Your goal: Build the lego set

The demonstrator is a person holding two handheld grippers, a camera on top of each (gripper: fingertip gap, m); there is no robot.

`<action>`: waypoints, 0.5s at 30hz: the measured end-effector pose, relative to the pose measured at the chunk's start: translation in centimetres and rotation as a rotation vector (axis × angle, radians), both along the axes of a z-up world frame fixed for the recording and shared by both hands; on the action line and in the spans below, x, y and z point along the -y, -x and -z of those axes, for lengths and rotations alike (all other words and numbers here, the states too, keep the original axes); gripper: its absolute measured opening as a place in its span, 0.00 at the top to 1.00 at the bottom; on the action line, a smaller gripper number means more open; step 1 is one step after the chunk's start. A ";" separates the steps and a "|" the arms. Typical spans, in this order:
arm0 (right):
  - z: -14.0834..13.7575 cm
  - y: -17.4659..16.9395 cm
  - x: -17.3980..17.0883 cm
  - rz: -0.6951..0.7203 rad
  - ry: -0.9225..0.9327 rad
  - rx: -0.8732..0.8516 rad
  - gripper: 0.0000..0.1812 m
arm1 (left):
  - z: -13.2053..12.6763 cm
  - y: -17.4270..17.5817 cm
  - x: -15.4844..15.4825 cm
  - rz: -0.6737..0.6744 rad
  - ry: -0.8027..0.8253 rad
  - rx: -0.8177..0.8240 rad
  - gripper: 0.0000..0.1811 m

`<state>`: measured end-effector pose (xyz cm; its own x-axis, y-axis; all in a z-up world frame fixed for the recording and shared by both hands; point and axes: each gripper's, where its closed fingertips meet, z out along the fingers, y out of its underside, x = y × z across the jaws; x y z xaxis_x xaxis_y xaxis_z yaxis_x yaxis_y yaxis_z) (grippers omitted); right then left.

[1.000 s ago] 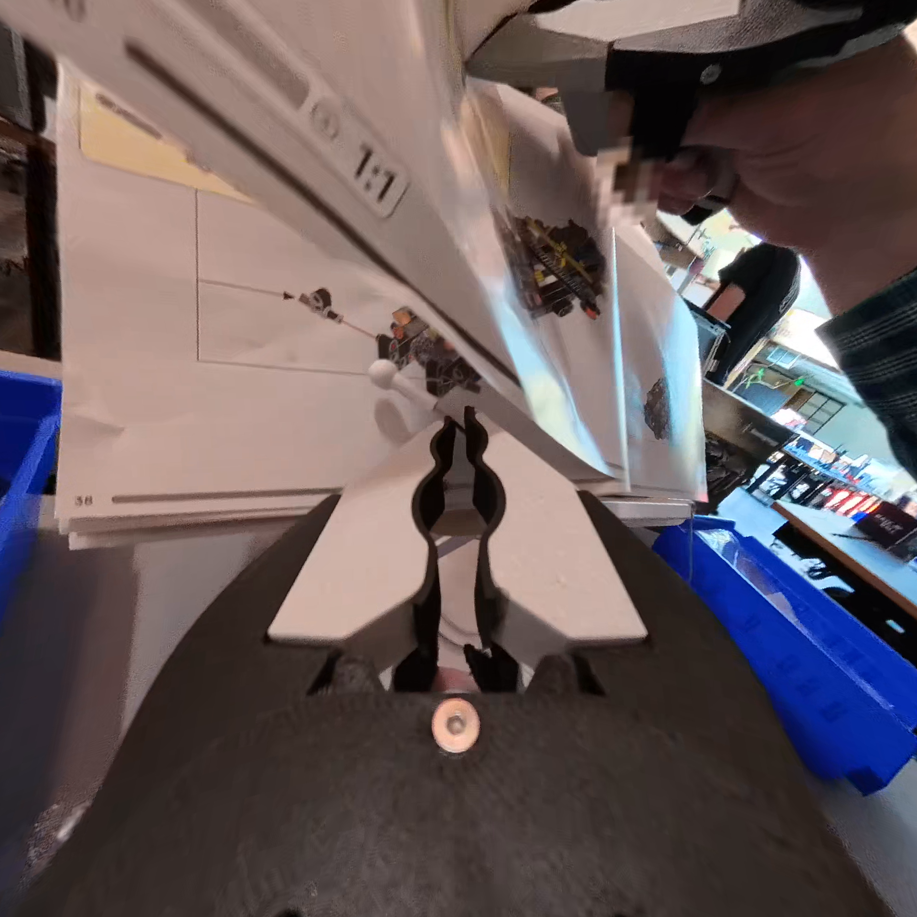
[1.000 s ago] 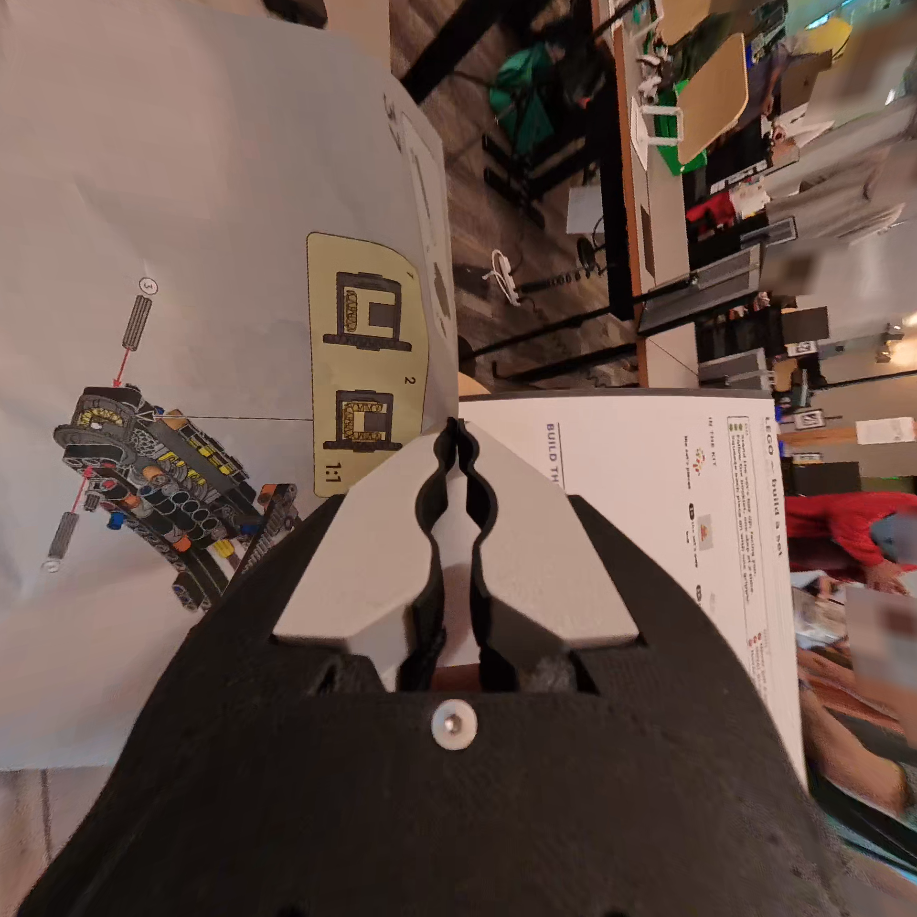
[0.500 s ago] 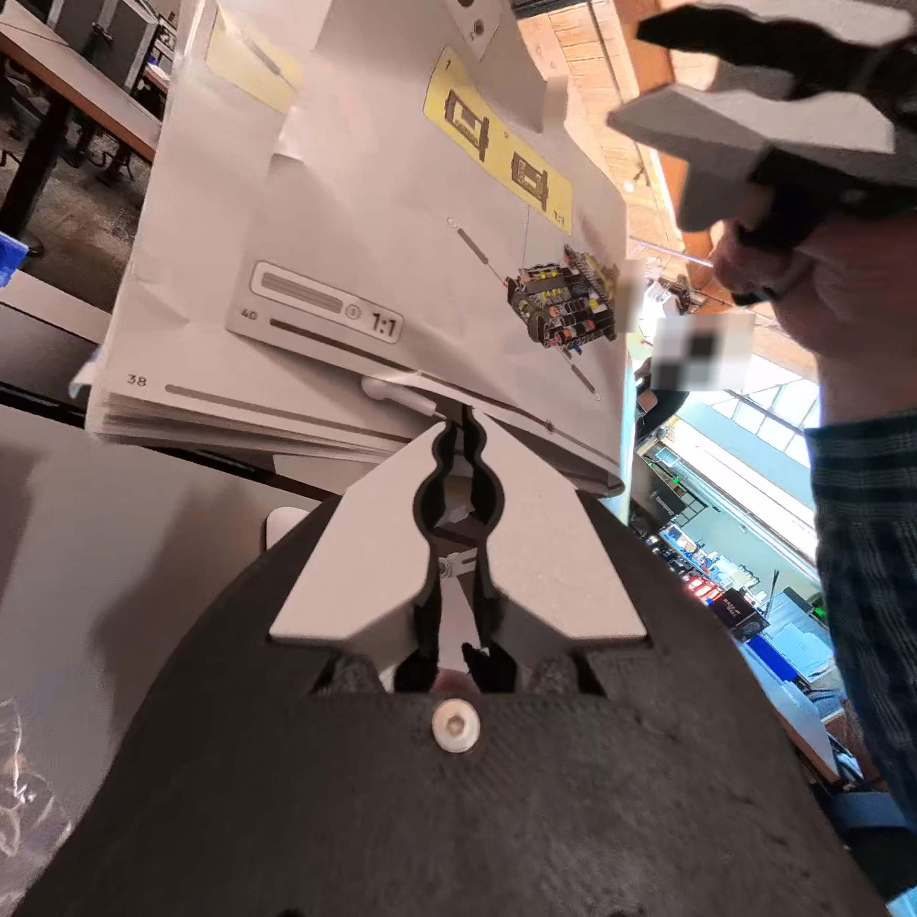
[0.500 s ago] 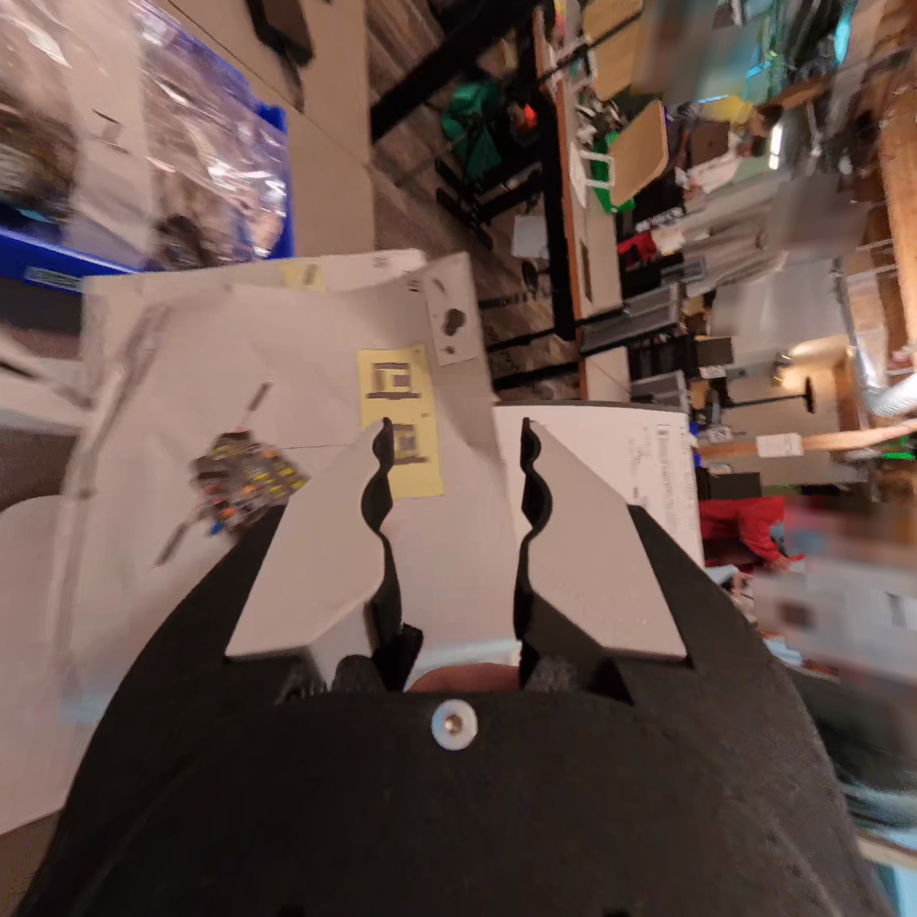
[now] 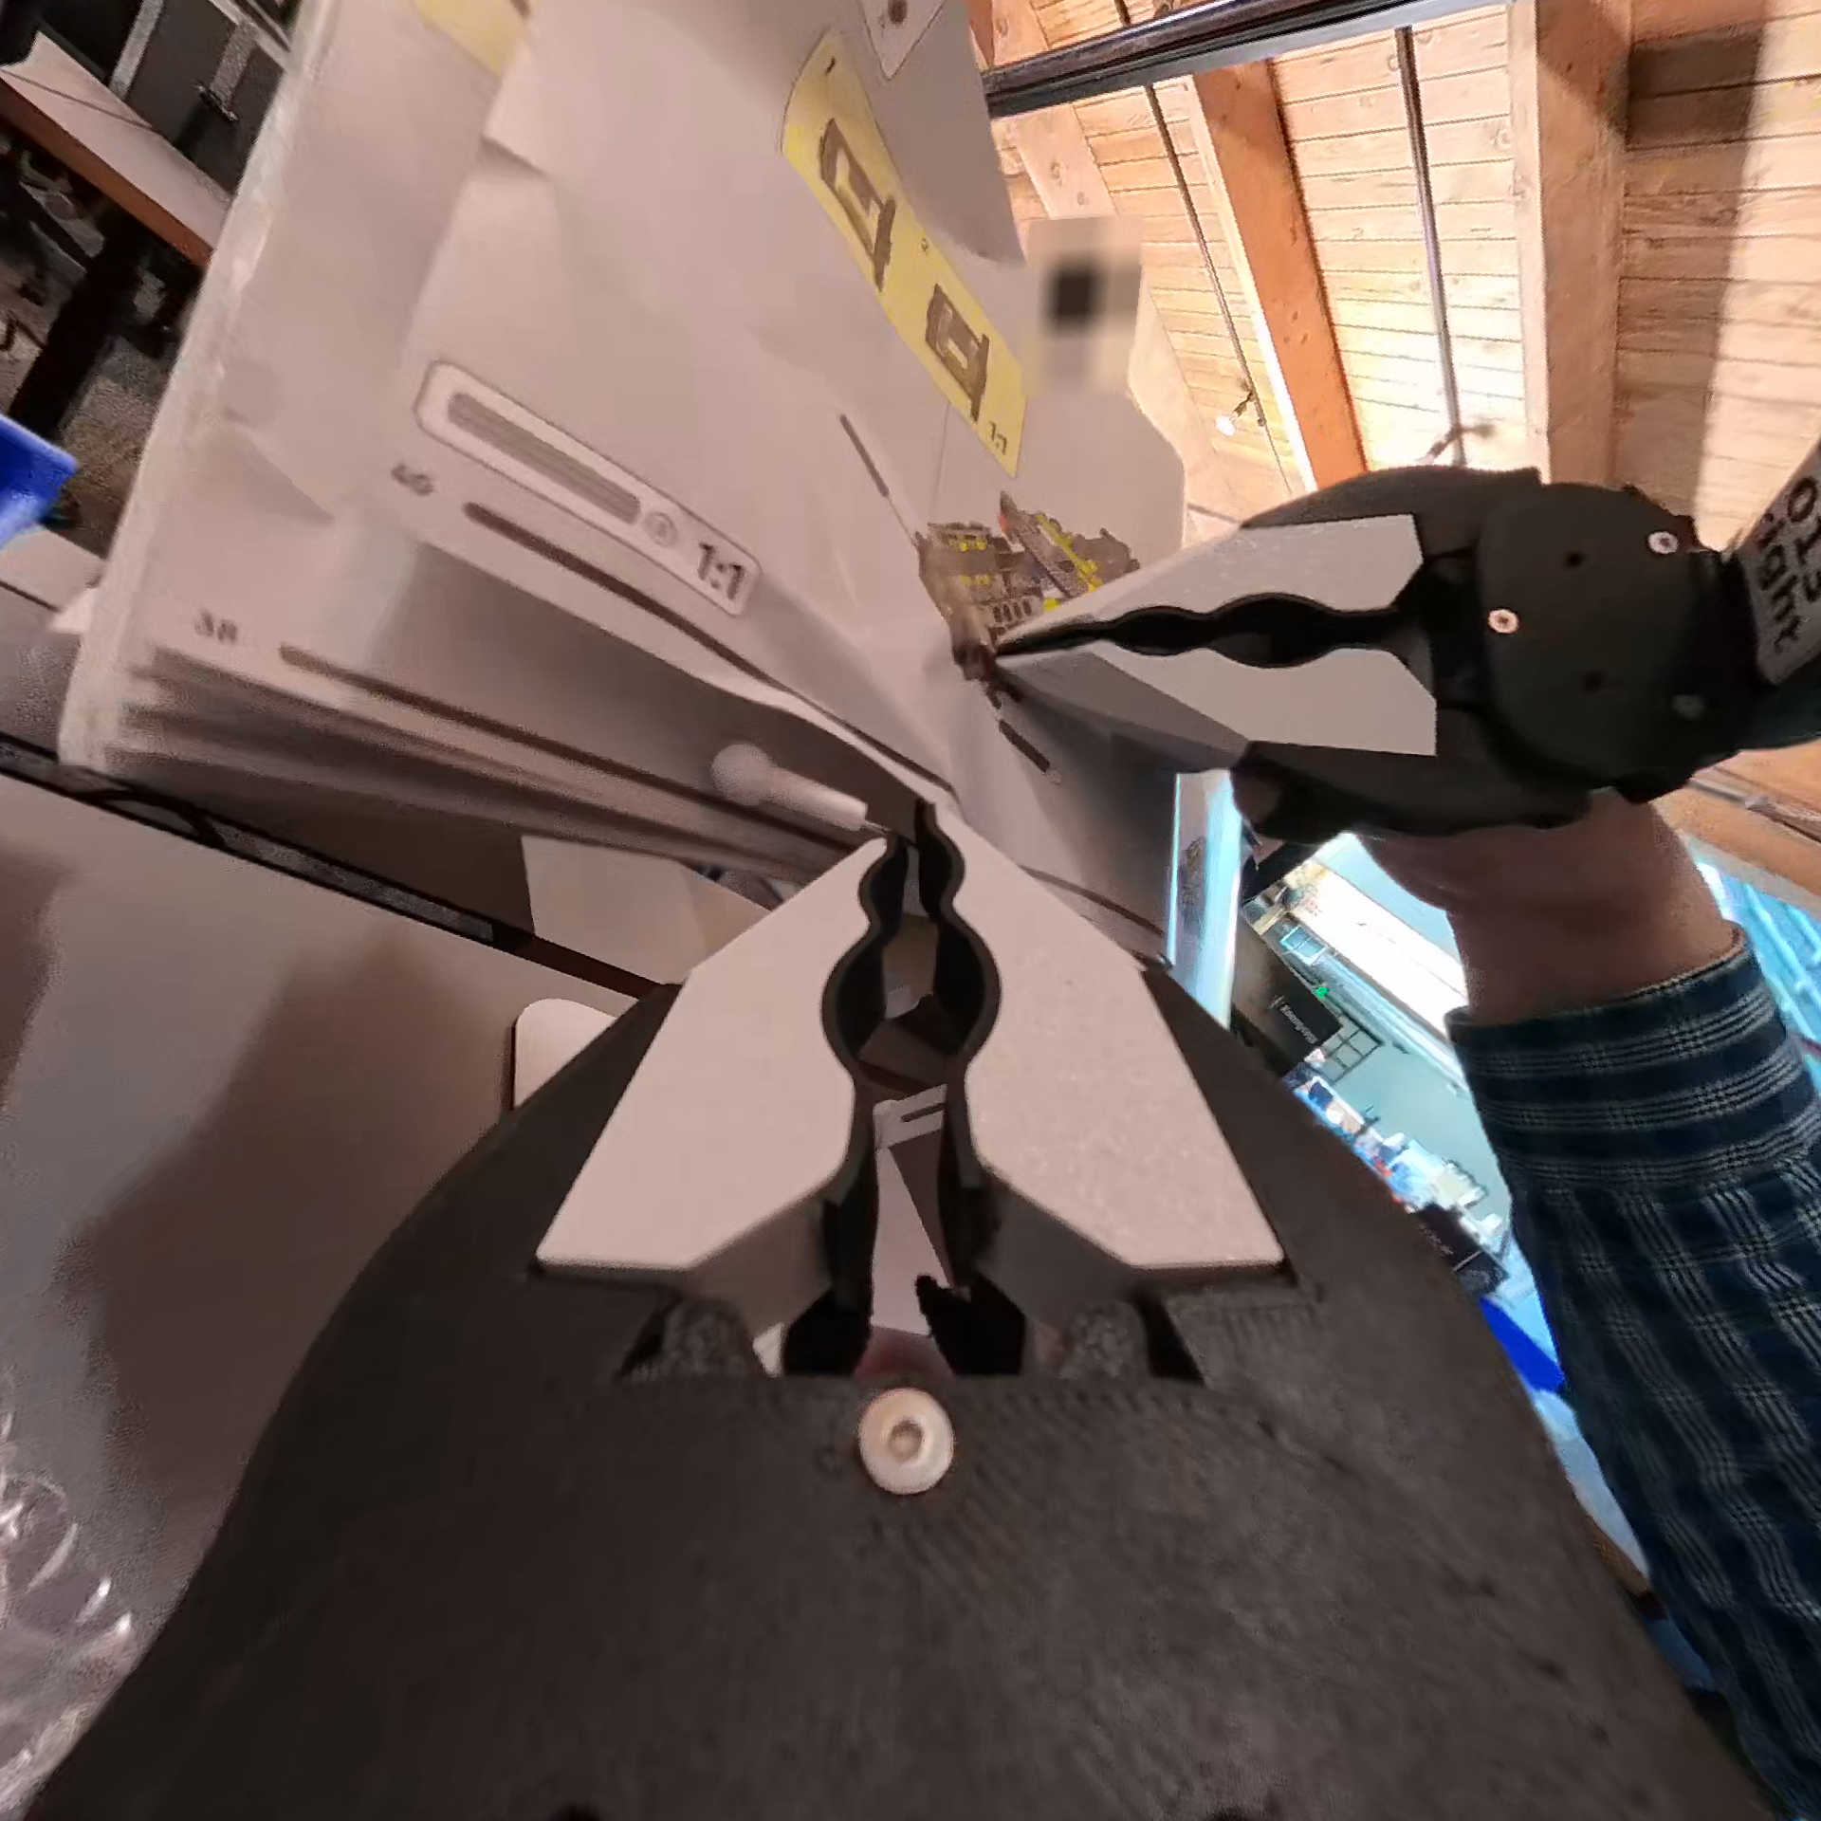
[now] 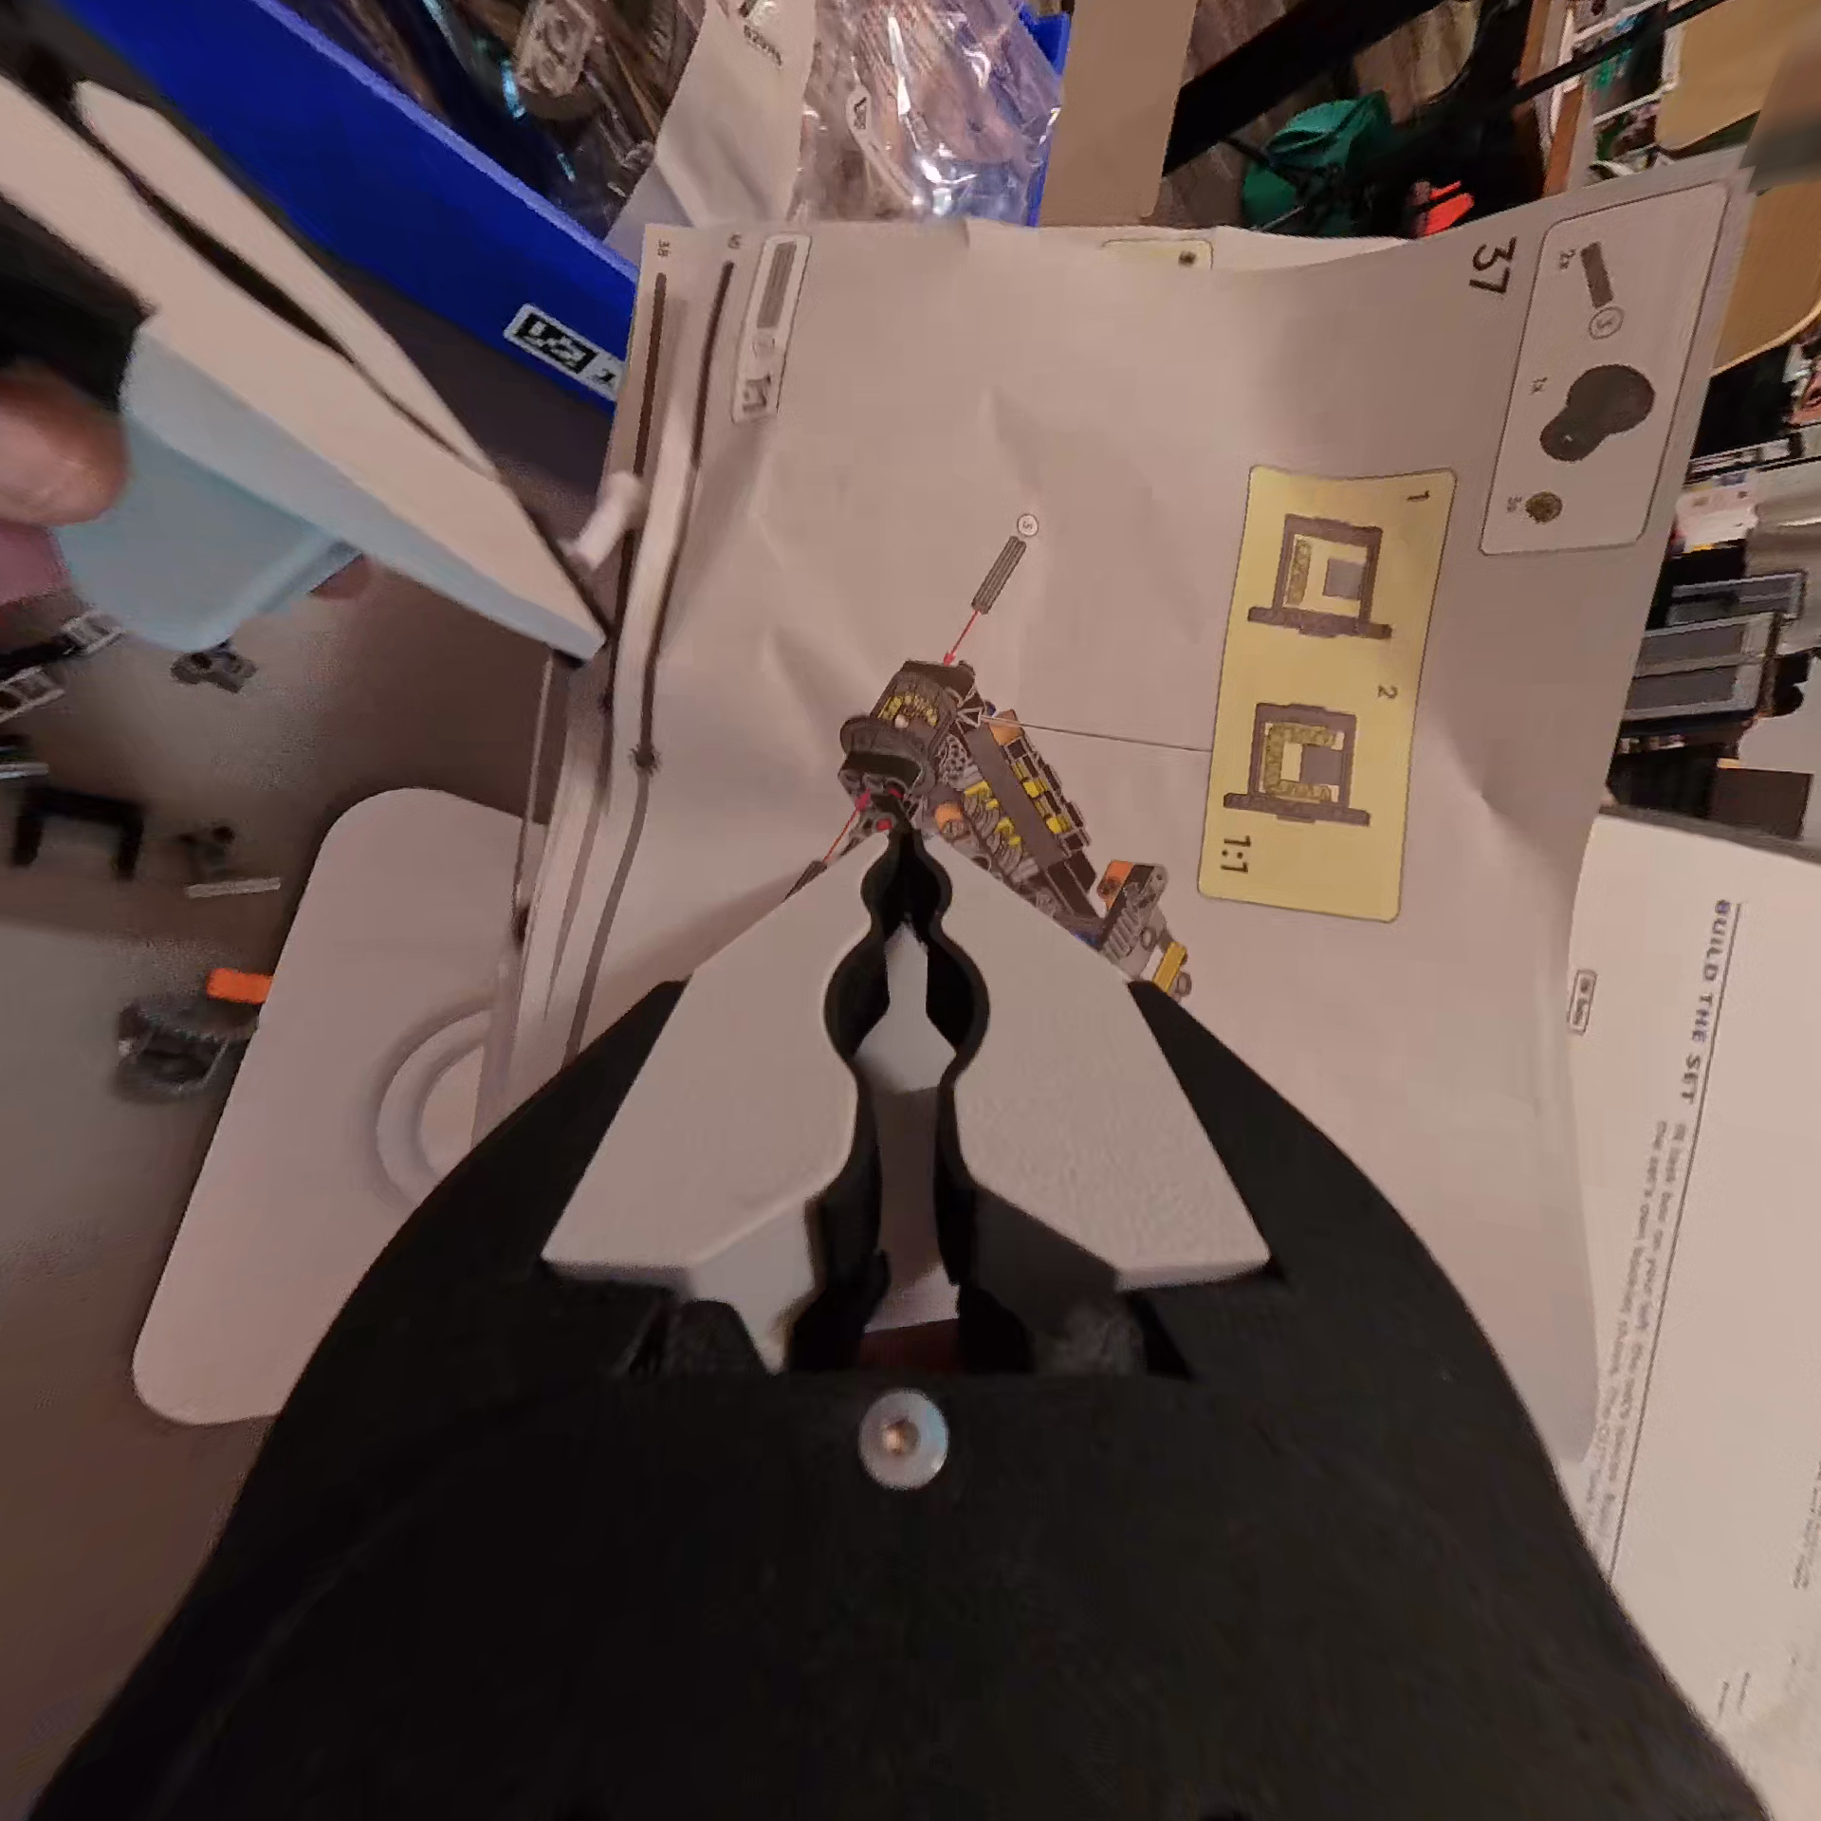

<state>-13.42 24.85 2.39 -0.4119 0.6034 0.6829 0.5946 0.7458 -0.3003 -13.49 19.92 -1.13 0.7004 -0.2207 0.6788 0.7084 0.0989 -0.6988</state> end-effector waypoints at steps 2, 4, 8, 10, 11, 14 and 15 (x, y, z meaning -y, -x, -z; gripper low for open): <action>0.3 0.7 0.1 0.003 -0.008 0.006 1.00 | 0.1 -0.1 0.2 0.003 -0.016 0.013 1.00; 0.7 1.2 0.4 -0.006 -0.027 0.014 1.00 | 0.1 -0.3 0.5 -0.002 -0.030 -0.002 1.00; 1.1 1.7 0.7 -0.009 -0.011 0.018 1.00 | -0.3 -0.4 0.8 -0.016 -0.027 -0.070 1.00; 1.1 1.7 0.7 -0.006 0.004 0.014 1.00 | -0.6 -0.4 0.6 -0.025 -0.003 -0.135 1.00; 1.1 1.6 0.8 -0.012 0.011 0.017 1.00 | -0.9 -0.3 0.5 -0.021 0.008 -0.161 1.00; 1.5 1.6 1.2 -0.032 0.033 0.031 1.00 | -1.4 -0.1 -0.3 0.011 0.060 -0.244 1.00; 1.6 1.6 1.3 -0.036 0.034 0.037 1.00 | -1.5 -0.1 -0.6 0.030 0.071 -0.258 1.00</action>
<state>-15.06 23.58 0.79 -0.4579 0.6104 0.6464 0.5790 0.7565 -0.3042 -13.42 20.51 0.42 0.8459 -0.2025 0.4935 0.5081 0.0245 -0.8609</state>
